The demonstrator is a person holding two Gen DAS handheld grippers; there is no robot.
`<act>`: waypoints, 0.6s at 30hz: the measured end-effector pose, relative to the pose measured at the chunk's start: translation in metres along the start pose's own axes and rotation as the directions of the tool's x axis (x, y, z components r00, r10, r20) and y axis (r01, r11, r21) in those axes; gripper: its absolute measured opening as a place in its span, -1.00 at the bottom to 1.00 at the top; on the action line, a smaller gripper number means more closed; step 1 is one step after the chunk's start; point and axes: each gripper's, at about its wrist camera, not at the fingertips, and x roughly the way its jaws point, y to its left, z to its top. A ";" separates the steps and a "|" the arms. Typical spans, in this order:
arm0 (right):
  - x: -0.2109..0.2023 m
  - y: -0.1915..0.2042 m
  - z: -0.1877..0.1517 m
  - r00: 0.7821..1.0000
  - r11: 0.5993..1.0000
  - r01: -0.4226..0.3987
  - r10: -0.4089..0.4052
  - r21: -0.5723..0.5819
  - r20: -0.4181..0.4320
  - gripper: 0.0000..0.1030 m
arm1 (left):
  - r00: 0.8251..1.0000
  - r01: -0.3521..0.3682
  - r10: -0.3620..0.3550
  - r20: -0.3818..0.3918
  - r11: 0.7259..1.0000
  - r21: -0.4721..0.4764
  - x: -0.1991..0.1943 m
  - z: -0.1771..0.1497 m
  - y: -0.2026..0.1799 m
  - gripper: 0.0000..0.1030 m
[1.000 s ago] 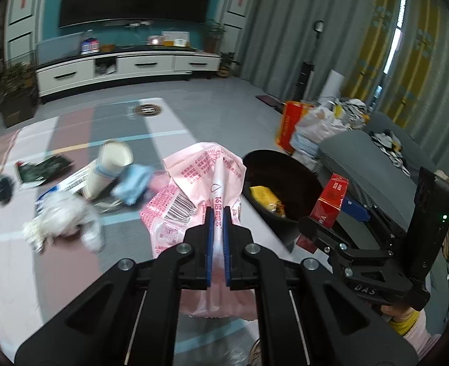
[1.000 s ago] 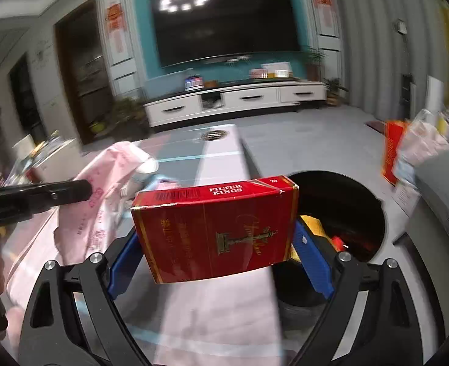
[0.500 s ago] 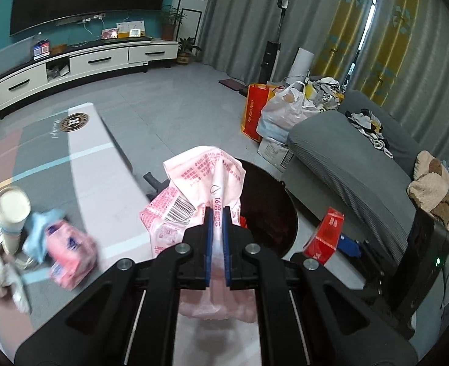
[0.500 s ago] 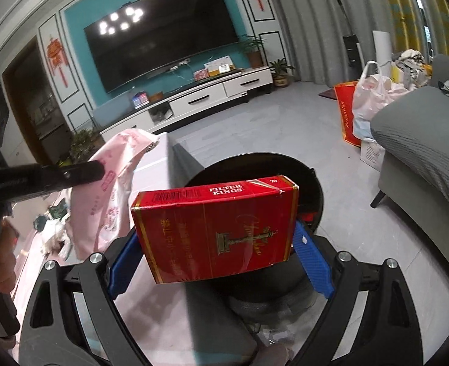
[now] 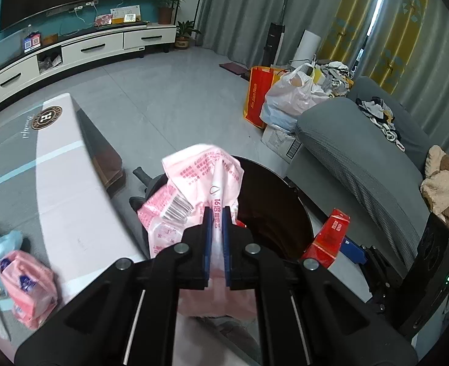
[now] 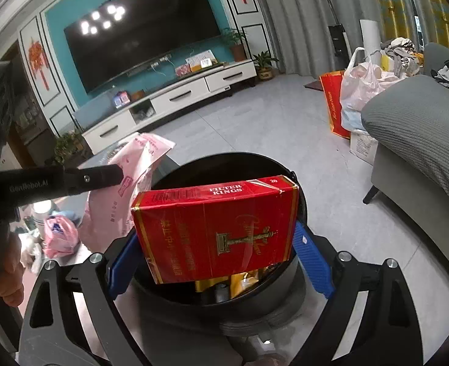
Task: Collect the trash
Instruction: 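Carry the pink bag and red box to the black bin and release them, then move both tools back over the trash on the table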
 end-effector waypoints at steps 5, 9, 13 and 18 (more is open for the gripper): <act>0.014 -0.008 0.001 0.999 1.000 0.019 -0.019 -0.007 -0.038 0.77 | 1.000 0.009 -0.009 0.000 1.000 0.019 0.009 0.005 -0.001 -0.08; 0.015 -0.012 0.000 0.999 1.000 0.015 -0.014 0.012 -0.046 0.86 | 1.000 0.010 -0.010 0.012 1.000 0.009 0.001 0.000 0.005 0.07; 0.008 -0.016 0.001 0.999 0.999 -0.009 0.011 0.044 -0.038 0.91 | 1.000 0.003 -0.002 0.018 1.000 -0.005 -0.014 -0.011 0.015 0.23; -0.009 -0.013 -0.003 0.999 0.998 -0.019 0.021 0.064 -0.035 0.92 | 1.000 -0.016 0.016 0.024 1.000 -0.019 -0.045 -0.037 0.033 0.51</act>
